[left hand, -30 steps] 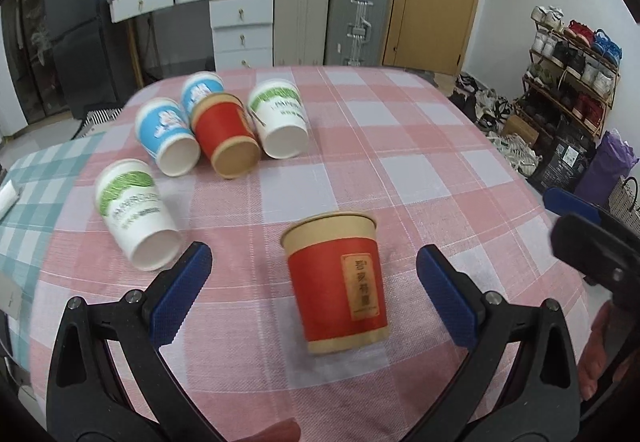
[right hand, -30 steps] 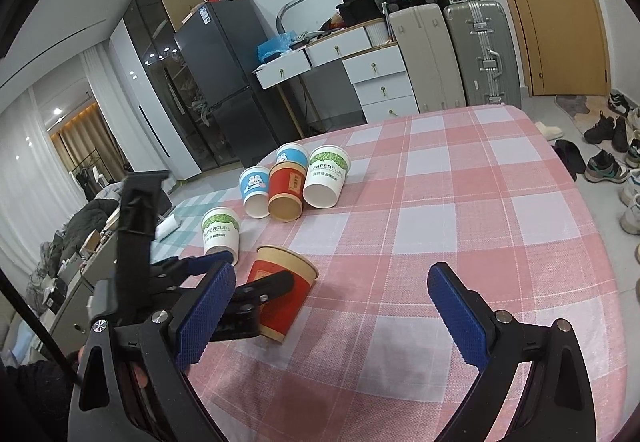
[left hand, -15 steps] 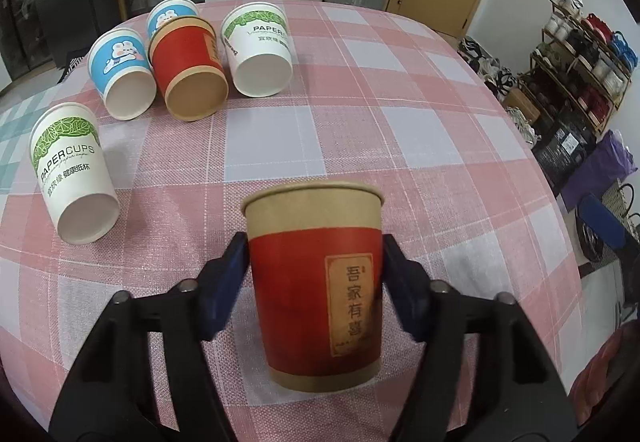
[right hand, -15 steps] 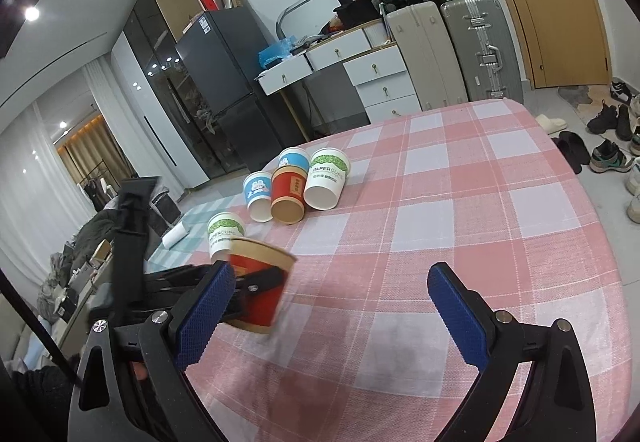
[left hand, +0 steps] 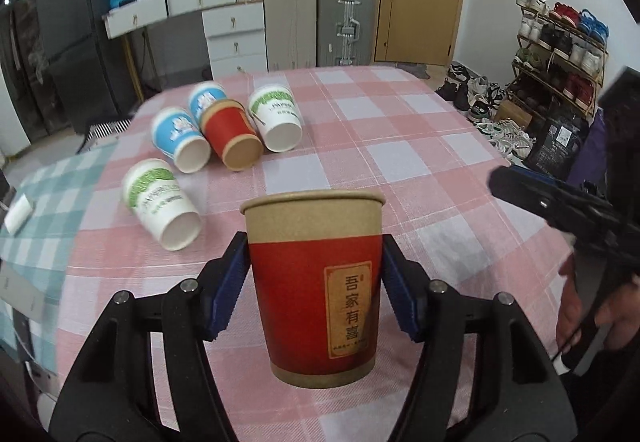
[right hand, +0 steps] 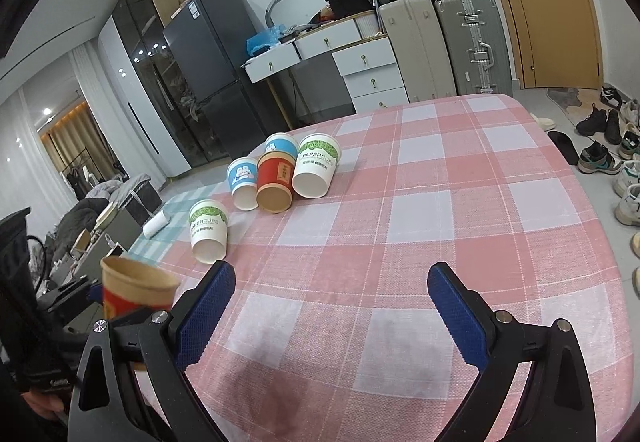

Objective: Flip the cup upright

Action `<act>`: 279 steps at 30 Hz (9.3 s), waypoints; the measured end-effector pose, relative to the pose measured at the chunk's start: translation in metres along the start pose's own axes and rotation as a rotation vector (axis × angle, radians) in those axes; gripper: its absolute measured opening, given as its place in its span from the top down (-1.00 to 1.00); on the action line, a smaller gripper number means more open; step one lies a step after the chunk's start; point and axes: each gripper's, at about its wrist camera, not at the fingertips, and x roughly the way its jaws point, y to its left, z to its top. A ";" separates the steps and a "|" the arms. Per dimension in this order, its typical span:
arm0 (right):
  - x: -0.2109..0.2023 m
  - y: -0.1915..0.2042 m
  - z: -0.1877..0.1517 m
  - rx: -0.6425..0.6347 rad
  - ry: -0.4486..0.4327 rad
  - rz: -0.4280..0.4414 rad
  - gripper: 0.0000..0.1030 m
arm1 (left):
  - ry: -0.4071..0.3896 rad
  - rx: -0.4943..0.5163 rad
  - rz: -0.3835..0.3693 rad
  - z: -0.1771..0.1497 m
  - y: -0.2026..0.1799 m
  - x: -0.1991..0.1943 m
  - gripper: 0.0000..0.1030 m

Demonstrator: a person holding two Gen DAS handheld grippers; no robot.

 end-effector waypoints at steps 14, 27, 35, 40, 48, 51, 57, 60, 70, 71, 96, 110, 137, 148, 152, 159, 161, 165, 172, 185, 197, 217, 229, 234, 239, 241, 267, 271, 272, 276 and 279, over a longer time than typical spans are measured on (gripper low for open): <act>0.030 0.025 -0.011 -0.089 0.086 -0.008 -0.92 | 0.065 -0.015 0.003 -0.053 0.034 -0.044 -0.20; 0.022 0.019 -0.011 -0.069 0.076 0.016 -0.92 | 0.296 -0.168 -0.058 -0.065 0.061 0.017 -0.20; 0.019 0.018 -0.011 -0.066 0.072 0.023 -0.92 | 0.331 -0.175 -0.061 -0.066 0.055 0.032 -0.21; 0.015 0.024 -0.010 -0.084 0.060 0.065 -0.92 | 0.339 -0.166 -0.059 -0.065 0.052 0.035 -0.38; 0.016 0.038 -0.012 -0.129 0.063 0.087 -0.92 | 0.282 -0.168 -0.061 -0.058 0.053 0.026 -0.61; 0.018 0.039 -0.013 -0.126 0.075 0.091 -0.92 | 0.276 -0.183 -0.065 -0.058 0.057 0.023 -0.61; 0.018 0.041 -0.015 -0.099 0.093 0.089 -0.92 | 0.195 -0.206 -0.049 -0.051 0.065 0.008 -0.63; 0.016 0.044 -0.015 -0.064 0.112 0.129 -0.92 | 0.132 -0.209 -0.026 -0.046 0.068 -0.005 -0.77; 0.024 0.077 -0.028 0.036 0.226 0.285 -0.97 | -0.100 -0.261 0.072 -0.036 0.089 -0.065 -0.98; 0.029 0.081 -0.030 0.047 0.253 0.294 -0.97 | -0.110 -0.267 0.082 -0.037 0.091 -0.070 -0.98; 0.143 0.131 -0.054 0.152 0.703 0.196 -0.97 | -0.144 -0.291 0.114 -0.063 0.111 -0.117 -0.98; 0.132 0.118 -0.048 0.151 0.670 0.194 -0.38 | -0.114 -0.301 0.111 -0.063 0.110 -0.110 -0.98; 0.057 0.032 0.022 -0.184 -0.015 -0.059 -0.38 | 0.024 -0.258 0.048 0.000 0.067 0.000 -0.98; 0.084 0.064 -0.004 -0.472 -0.034 -0.154 -0.38 | 0.058 -0.262 0.042 0.036 0.060 0.066 -0.98; 0.084 0.073 -0.012 -0.536 -0.049 -0.164 -0.39 | 0.109 -0.300 0.019 0.028 0.067 0.078 -0.98; 0.078 0.075 -0.023 -0.553 -0.017 -0.136 -0.40 | 0.097 -0.302 0.025 0.019 0.073 0.073 -0.98; 0.077 0.077 -0.027 -0.561 -0.007 -0.134 -0.40 | 0.092 -0.306 0.035 0.018 0.077 0.070 -0.98; 0.079 0.080 -0.033 -0.558 0.044 -0.116 -0.43 | 0.088 -0.330 0.046 0.014 0.087 0.066 -0.98; 0.075 0.082 -0.033 -0.507 0.105 -0.120 -0.85 | 0.061 -0.322 0.055 0.011 0.089 0.056 -0.98; 0.003 0.052 -0.025 -0.273 0.035 0.022 -0.96 | -0.019 -0.254 0.022 0.010 0.075 0.029 -0.98; -0.035 0.055 -0.025 -0.241 -0.067 0.030 -0.96 | -0.055 -0.201 0.002 0.010 0.052 0.011 -0.98; -0.041 0.029 -0.018 -0.102 -0.074 0.088 -0.97 | -0.102 -0.116 -0.004 0.006 0.027 -0.009 -0.98; -0.038 0.026 -0.017 -0.088 -0.062 0.090 -0.97 | -0.104 -0.105 0.006 0.008 0.026 -0.012 -0.98; -0.037 0.025 -0.018 -0.086 -0.055 0.087 -0.97 | -0.104 -0.103 0.007 0.008 0.025 -0.012 -0.98; -0.036 0.024 -0.018 -0.082 -0.049 0.084 -0.97 | -0.108 -0.099 0.010 0.008 0.026 -0.014 -0.98; -0.036 0.024 -0.018 -0.082 -0.049 0.084 -0.97 | -0.107 -0.098 0.009 0.009 0.027 -0.014 -0.98; -0.031 0.021 -0.022 -0.074 -0.025 0.088 -0.97 | -0.108 -0.095 0.011 0.008 0.026 -0.014 -0.98; -0.031 0.021 -0.022 -0.072 -0.022 0.087 -0.97 | -0.109 -0.094 0.013 0.008 0.024 -0.013 -0.98; -0.030 0.021 -0.022 -0.071 -0.021 0.088 -0.97 | -0.110 -0.094 0.012 0.008 0.024 -0.013 -0.98; -0.029 0.021 -0.022 -0.070 -0.019 0.088 -0.97 | -0.107 -0.092 0.014 0.009 0.025 -0.014 -0.98; -0.028 0.020 -0.022 -0.069 -0.016 0.088 -0.97 | -0.107 -0.090 0.014 0.009 0.026 -0.014 -0.98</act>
